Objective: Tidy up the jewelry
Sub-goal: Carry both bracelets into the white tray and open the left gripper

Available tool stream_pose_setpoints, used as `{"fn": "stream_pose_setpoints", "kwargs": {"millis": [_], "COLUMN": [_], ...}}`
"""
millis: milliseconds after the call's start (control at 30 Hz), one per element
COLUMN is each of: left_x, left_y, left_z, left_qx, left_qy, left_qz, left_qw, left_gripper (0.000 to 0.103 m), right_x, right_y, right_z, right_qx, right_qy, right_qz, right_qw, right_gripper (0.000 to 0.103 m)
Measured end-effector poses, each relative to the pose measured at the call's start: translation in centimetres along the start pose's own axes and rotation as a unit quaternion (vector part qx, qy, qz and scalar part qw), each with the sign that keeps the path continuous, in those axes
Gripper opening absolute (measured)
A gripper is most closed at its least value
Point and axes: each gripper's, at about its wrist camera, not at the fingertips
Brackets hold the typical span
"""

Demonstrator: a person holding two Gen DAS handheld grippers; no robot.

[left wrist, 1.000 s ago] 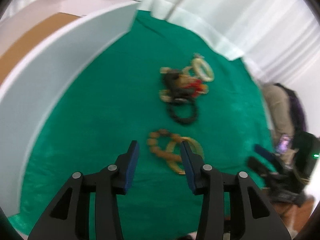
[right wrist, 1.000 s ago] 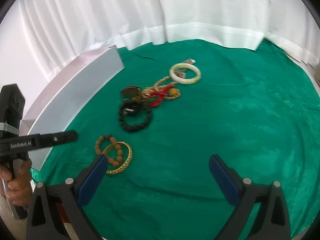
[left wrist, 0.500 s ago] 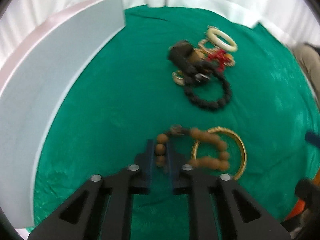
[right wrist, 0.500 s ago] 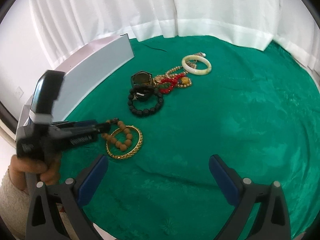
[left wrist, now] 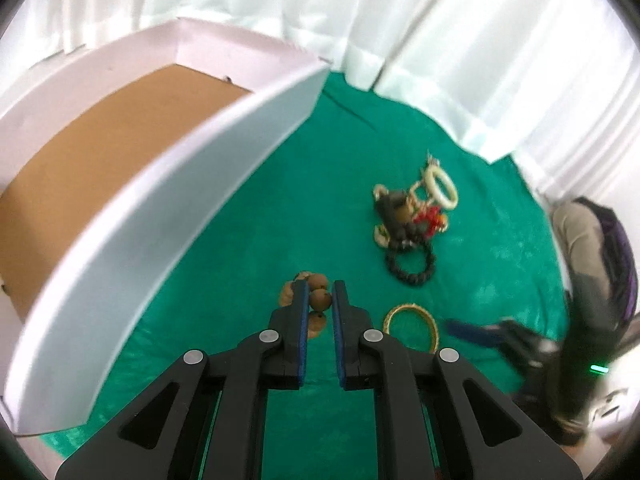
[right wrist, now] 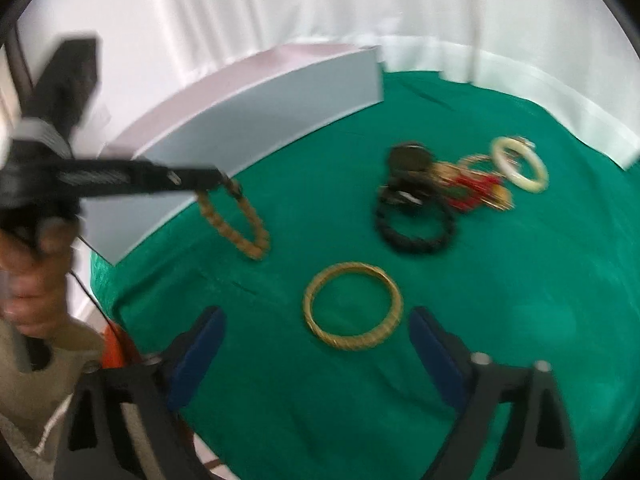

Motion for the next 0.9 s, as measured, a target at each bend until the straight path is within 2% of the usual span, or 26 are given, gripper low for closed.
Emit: {"fn": "stream_pose_setpoints", "kwargs": {"millis": [33,100,133,200,333,467,600,767,900], "left_x": [0.4,1.5,1.9,3.3,6.9,11.8,14.5,12.9,9.0], "left_y": [0.1,0.6,0.8,1.2,2.2,4.3,7.7,13.0,17.1], "left_z": [-0.1,-0.1,-0.2,-0.4,-1.6,-3.6,-5.2,-5.3,-3.9], "left_qx": [0.004,0.008,0.01,0.015,0.029,0.04,0.051,0.079,0.101], "left_qy": [-0.004,-0.014,-0.018,-0.028,-0.059,-0.102,-0.128,-0.105,-0.059], "left_qz": [0.0,0.0,-0.002,-0.001,0.003,-0.012,-0.065,-0.125,-0.162], "left_qw": [1.0,0.9999,0.9998,0.9995,0.9978,0.9939,0.9884,0.9834,0.9798], "left_gripper": [0.009,0.009,0.009,0.009,0.009,0.009,0.009,0.009,0.009], "right_x": [-1.0,-3.0,-3.3,-3.5,-1.6,1.7,3.9,2.5,-2.8], "right_y": [0.0,-0.1,0.0,0.5,0.5,2.2,6.5,12.1,15.4], "right_z": [-0.3,-0.6,-0.6,-0.9,-2.1,-5.6,-11.6,-17.7,-20.5], "right_qx": [0.002,-0.002,0.002,0.021,0.003,0.0,0.029,0.06,0.073], "right_qy": [0.02,0.065,0.066,0.078,0.067,0.03,-0.015,-0.039,-0.018], "right_qz": [0.001,0.004,0.01,0.018,-0.006,-0.051,-0.104,-0.144,-0.141], "right_qw": [1.0,0.998,0.998,0.997,0.998,0.998,0.994,0.987,0.987], "right_gripper": [0.065,0.041,0.038,0.005,0.006,0.006,0.006,0.006,0.006]}}
Point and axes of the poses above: each gripper's, at about its wrist camera, not at the fingertips, and x roughly against the way its jaws point, y to its left, z to its underside, and after that the axes turned 10 degrees about -x, right-handed
